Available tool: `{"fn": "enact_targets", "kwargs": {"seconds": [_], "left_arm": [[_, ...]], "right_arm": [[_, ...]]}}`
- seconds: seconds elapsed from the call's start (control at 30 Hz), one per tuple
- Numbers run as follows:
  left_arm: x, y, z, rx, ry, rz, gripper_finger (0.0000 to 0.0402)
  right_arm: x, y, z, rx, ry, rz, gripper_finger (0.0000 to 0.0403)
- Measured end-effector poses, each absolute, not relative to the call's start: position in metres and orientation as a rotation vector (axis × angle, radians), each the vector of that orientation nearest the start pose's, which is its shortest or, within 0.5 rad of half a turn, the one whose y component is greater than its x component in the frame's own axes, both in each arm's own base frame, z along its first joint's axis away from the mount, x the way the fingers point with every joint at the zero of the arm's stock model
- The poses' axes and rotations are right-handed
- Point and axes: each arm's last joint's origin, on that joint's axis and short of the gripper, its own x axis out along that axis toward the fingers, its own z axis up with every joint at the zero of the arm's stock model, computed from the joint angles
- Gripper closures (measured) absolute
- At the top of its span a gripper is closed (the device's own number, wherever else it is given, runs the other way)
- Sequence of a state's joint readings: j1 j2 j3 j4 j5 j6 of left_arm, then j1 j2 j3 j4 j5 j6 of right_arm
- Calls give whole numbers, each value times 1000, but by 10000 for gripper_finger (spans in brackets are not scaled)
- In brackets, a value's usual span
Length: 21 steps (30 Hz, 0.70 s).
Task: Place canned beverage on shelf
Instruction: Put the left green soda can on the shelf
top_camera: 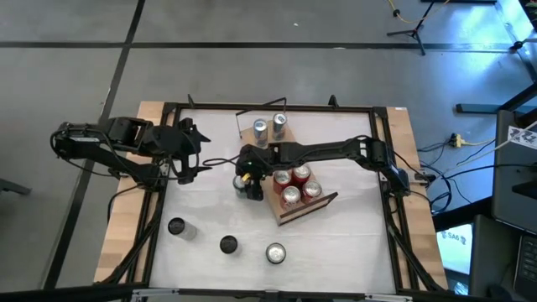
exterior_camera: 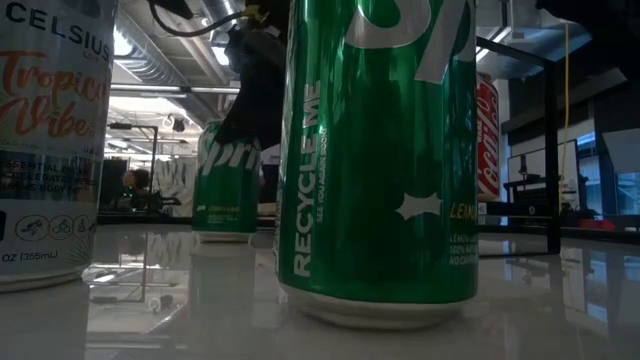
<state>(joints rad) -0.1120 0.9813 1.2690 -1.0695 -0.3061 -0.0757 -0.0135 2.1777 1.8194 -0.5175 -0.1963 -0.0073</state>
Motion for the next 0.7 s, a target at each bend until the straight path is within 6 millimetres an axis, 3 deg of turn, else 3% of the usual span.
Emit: {"fn": "enact_targets", "kwargs": {"seconds": [0.2,0.7], "left_arm": [[159,-9,383,91,758,213,8],[159,-9,383,91,758,213,8]], "right_arm": [[481,-1,234,93,915,182,111],[461,-3,349,17,870,211,113]]}}
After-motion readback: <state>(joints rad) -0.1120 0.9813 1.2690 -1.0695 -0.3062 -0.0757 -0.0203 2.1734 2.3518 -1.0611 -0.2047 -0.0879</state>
